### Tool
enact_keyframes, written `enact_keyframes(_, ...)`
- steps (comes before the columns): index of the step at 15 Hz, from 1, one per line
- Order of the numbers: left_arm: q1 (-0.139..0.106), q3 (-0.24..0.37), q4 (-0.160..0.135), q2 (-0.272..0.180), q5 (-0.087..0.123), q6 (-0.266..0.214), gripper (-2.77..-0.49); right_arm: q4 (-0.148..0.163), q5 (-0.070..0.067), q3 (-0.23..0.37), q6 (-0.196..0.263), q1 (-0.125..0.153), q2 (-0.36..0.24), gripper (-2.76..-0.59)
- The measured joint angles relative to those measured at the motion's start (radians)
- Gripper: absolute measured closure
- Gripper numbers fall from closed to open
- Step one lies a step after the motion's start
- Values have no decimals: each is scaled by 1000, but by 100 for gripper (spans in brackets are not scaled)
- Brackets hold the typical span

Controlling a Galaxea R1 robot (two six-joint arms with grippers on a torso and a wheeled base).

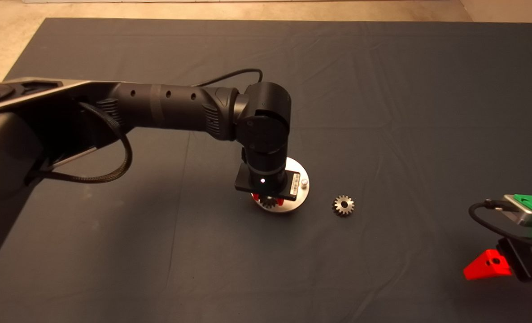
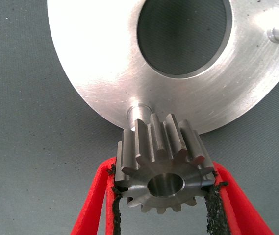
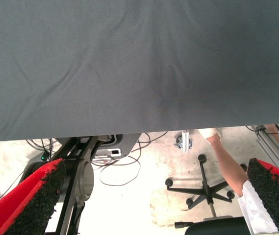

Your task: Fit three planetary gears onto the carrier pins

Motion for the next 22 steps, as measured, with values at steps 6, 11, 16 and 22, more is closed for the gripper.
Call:
enact_keyframes(6,0,-12,1,11,-1,0,-83,0,0,0,0,0,0,-275)
enact_keyframes(11,0,-12,0,-23,-4,-1,-83,0,0,0,0,0,0,-275)
enact_keyframes(16,1,-11,0,-31,-8,-2,-83,0,0,0,0,0,0,-275)
enact_keyframes(22,12,-4,10,-23,-1,-1,-83,0,1,0,0,0,0,-275)
